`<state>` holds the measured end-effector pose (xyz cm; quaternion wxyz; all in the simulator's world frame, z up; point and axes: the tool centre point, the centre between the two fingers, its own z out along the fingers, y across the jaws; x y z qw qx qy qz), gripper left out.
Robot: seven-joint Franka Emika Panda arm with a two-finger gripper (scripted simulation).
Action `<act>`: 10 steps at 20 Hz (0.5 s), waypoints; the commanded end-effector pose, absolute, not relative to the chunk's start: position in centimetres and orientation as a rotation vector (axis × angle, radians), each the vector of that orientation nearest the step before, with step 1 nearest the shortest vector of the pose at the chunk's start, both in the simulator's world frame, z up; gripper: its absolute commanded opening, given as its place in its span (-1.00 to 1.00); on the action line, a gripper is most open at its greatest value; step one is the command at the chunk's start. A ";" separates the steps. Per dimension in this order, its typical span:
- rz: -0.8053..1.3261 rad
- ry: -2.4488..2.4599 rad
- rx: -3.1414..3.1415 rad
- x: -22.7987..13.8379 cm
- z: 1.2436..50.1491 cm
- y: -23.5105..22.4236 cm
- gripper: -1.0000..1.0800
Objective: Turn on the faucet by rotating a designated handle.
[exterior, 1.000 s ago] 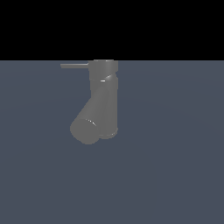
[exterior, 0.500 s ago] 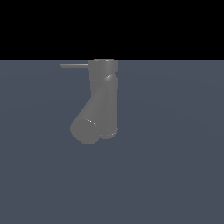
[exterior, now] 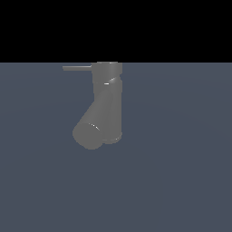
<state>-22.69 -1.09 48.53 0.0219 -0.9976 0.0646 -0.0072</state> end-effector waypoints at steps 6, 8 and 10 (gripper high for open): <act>-0.002 0.378 -3.043 -19.9 47.8 -0.3 -1.00; 0.006 0.442 -3.025 -18.9 47.5 0.0 -1.00; 0.016 0.507 -3.006 -17.9 47.1 0.3 -1.00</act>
